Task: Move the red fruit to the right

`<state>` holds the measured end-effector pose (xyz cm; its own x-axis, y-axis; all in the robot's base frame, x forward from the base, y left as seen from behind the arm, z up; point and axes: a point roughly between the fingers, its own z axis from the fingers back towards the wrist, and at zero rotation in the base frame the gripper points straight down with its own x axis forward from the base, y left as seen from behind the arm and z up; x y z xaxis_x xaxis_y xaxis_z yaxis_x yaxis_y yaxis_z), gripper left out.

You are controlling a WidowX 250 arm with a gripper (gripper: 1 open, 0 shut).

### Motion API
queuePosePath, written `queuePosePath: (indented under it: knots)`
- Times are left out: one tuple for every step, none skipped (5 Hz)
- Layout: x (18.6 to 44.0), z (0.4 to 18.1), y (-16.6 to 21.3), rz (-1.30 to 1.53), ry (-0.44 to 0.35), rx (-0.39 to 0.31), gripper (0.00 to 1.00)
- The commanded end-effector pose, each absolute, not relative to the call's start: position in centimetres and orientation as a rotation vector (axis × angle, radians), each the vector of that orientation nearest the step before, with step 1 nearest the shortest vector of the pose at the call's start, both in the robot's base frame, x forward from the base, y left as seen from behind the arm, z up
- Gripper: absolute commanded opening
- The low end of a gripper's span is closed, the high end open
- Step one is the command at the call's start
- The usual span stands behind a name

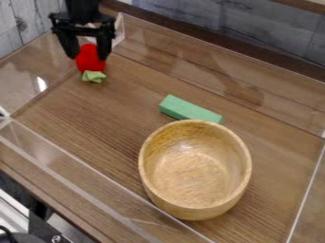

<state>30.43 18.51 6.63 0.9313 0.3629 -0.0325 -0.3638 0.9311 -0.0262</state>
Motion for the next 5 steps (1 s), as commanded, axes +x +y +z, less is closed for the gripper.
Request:
queuePosePath:
  knots:
    - [32.6, 8.1, 19.9, 0.358, -0.056, -0.008, 1.00]
    - [32.3, 7.3, 19.2, 0.474, -0.062, -0.009, 1.00]
    - [32.2, 6.7, 18.6, 0.581, -0.072, -0.013, 1.00]
    - [32.7, 7.0, 17.6, 0.597, -0.080, -0.021, 1.00]
    - [33.1, 7.2, 16.7, 0.610, -0.087, -0.027, 1.00]
